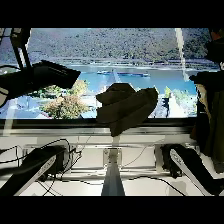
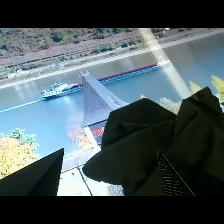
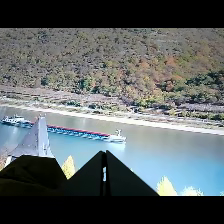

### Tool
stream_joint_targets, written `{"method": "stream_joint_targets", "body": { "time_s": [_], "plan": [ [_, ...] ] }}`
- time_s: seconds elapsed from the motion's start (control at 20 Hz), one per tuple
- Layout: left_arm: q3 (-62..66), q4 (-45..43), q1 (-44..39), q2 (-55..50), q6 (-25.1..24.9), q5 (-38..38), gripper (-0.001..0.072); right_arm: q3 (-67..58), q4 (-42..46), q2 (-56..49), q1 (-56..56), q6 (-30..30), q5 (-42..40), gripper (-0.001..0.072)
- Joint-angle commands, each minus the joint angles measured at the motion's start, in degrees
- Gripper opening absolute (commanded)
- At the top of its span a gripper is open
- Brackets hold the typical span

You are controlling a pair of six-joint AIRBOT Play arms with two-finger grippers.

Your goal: Fold the clothes and pants, and hang the long-sleeved shirts on hangers.

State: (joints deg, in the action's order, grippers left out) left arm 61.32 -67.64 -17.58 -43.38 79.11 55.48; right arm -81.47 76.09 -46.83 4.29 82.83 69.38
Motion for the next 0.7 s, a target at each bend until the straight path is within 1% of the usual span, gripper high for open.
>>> {"method": "stream_joint_targets", "body": {
  "time_s": [0.0,0.55,0.65],
  "plan": [
    [0.0,0.0,0.1,0.0,0.0,0.0,0.0648,0.0,0.0,0.0,0.0,0.0,0.0,0.0016],
    [0.0,0.0,0.1,0.0,0.0,0.0,0.0648,0.0,-0.1,0.0,0.0,0.0,-0.2,0.0017],
    [0.0,0.0,0.1,0.0,0.0,0.0,0.0649,0.0,0.0,0.0,0.0,0.1,-4.3,0.0016]
  ]
}}
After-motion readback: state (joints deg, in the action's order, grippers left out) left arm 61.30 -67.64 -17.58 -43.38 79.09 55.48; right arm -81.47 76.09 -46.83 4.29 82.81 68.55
